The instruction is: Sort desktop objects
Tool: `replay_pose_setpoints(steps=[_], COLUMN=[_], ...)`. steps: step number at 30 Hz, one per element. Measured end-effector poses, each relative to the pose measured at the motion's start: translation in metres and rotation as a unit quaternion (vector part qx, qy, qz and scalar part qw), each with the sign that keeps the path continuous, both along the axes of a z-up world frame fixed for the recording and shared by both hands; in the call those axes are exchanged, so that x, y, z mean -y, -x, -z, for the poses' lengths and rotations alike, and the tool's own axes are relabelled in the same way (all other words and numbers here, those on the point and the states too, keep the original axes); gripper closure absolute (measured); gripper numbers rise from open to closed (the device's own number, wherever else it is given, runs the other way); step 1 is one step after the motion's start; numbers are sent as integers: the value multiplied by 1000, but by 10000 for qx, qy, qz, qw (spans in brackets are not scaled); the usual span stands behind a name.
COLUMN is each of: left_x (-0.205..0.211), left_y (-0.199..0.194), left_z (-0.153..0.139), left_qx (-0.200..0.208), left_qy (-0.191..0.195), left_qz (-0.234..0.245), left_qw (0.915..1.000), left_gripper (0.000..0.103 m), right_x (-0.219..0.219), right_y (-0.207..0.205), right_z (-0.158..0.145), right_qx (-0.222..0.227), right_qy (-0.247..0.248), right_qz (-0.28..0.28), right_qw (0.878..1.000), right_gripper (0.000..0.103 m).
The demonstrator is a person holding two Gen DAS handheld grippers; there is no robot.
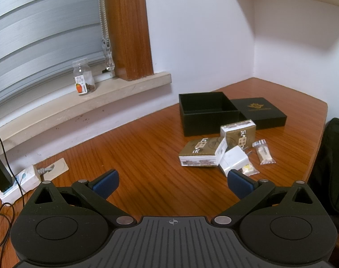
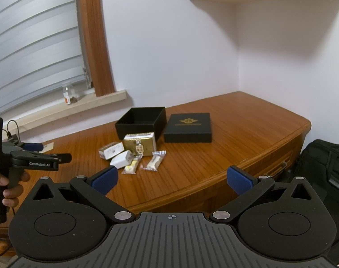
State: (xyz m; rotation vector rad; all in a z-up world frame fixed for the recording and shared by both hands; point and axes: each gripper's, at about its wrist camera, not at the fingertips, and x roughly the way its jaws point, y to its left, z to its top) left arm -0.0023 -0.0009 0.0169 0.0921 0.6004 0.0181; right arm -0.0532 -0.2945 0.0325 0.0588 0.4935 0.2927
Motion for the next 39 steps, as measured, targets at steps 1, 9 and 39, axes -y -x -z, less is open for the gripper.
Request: replay_pose_setpoints(steps=[1,9,39], left_x=[0,1,2], left_y=[0,0,0], left_z=[0,1,1], left_qx=[-1,-8,-13], left_qy=[-1,-5,-25], left_qz=[1,7,-12], left_qw=[10000,10000,10000], left_gripper=[0,0,0], right_x=[0,0,-1], right_y=[0,1,0], right_z=[0,0,1], right_qx=[-1,-3,-26], right_qy=[1,8,16], right_qz=[-1,-7,-25], right_qw=[10000,10000,10000], right_gripper=[0,0,0])
